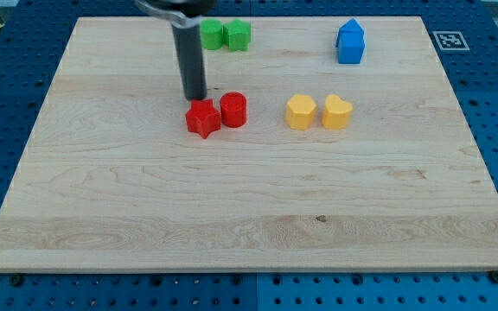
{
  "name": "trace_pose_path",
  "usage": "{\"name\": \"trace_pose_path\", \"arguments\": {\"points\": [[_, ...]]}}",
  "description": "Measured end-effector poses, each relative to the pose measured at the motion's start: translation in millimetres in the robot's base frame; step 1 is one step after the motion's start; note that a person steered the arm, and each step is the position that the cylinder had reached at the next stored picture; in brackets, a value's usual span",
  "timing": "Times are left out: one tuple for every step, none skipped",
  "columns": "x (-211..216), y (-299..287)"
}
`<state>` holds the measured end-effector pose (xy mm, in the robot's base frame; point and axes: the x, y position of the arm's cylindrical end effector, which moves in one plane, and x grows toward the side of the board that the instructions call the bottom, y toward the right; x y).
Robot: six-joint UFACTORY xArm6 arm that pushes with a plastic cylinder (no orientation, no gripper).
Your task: Slide the green star towards red star
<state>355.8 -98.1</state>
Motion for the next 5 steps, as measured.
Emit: {"name": "trace_pose_path", "arguments": {"points": [[-67.4,-43.3],[-131.3,-27.2],[-155.3,50.0],[-154.7,82.3],[-144.6,81.6]]}}
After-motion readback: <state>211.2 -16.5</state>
